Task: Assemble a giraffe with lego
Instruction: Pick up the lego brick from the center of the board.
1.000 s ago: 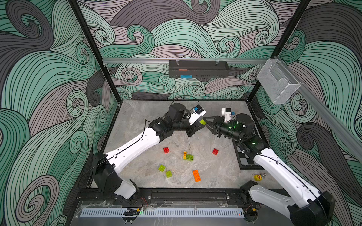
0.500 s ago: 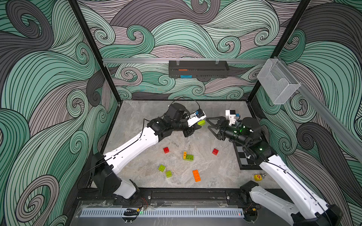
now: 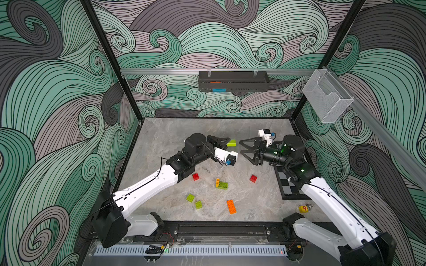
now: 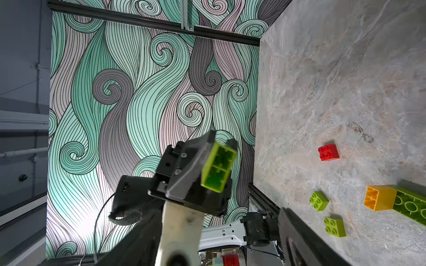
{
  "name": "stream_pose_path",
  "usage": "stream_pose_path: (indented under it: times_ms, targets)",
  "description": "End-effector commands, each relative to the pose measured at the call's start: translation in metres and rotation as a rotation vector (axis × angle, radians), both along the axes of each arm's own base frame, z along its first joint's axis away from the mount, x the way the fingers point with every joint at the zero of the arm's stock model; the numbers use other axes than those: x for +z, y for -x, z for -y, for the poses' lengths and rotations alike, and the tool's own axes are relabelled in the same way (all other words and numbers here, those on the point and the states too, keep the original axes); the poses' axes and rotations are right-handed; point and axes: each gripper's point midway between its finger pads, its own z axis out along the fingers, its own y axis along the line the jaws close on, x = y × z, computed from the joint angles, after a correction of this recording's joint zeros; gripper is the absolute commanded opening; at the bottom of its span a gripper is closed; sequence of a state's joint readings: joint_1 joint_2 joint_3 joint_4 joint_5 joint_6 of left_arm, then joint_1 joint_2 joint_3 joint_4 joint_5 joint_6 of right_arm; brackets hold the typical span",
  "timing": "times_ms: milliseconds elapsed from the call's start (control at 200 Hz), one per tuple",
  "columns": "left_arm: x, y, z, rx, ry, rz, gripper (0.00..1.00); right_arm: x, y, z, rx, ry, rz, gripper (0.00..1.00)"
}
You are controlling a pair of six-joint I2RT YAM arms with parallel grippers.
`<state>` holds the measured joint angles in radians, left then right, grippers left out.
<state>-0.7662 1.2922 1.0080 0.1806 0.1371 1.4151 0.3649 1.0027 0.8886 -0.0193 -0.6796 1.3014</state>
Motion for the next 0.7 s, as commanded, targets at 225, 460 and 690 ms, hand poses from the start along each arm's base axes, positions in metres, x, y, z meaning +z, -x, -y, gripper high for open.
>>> stream_pose_path:
  times_ms: [225,460,690]
  targets:
    - [0.044,0.027,0.007,-0.156,0.018,0.486,0.00,0.014,0.010,-0.009,0.103,-0.045,0.070,0.73]
    - [0.050,0.032,0.008,-0.173,0.039,0.498,0.00,-0.001,0.003,-0.011,0.096,-0.041,0.030,0.63]
    - [0.042,0.038,0.009,-0.206,0.038,0.495,0.00,0.002,0.002,-0.011,0.099,-0.030,0.052,0.51]
